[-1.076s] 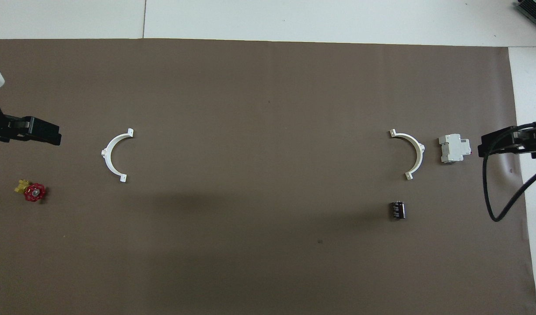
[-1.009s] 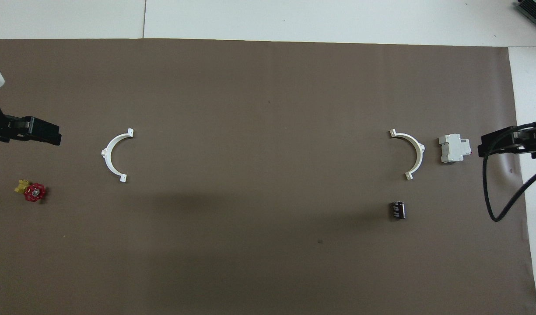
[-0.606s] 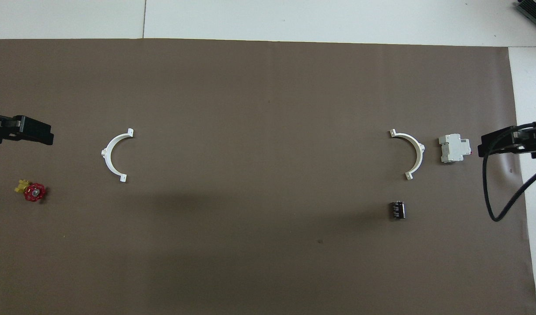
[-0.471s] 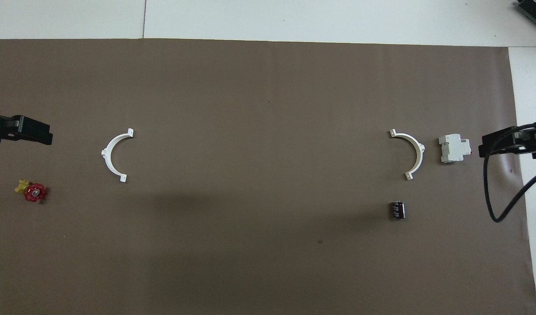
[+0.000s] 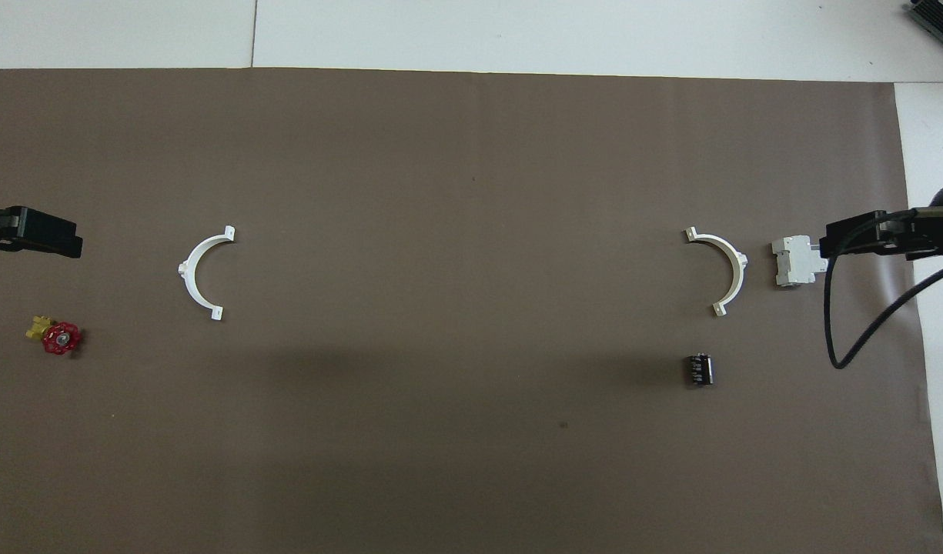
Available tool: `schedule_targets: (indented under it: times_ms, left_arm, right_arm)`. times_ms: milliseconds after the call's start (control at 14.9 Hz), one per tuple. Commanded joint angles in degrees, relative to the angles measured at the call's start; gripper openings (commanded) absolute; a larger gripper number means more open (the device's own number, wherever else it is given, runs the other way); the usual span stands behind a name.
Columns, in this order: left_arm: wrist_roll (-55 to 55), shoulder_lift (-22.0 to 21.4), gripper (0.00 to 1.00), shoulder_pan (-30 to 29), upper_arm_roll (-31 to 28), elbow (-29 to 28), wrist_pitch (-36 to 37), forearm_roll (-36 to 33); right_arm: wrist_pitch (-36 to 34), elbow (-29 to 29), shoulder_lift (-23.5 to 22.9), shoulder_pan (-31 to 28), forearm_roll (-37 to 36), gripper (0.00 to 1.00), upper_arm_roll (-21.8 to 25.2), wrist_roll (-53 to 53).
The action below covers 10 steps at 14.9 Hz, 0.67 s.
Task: Assemble drain pipe with both arms
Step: 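Reach the right gripper to the white half-ring nearer it and grasp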
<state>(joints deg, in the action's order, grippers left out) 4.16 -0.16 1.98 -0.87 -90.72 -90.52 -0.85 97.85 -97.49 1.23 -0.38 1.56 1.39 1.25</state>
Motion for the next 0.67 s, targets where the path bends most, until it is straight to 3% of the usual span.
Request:
schedule_targets:
  times_ms: [0,606]
  left_arm:
    - [0.1,-0.8,1.0,-0.4,0.3,-0.2,0.9,-0.4]
    - [0.1,-0.8,1.0,-0.4,0.3,-0.2,0.9,-0.4]
  right_arm:
    - [10.6,-9.6,-0.3,-1.2,1.9,1.0,-0.2,7.5]
    - [43.7,-21.9,-15.5,-2.8,1.9,1.0,-0.2,31.8]
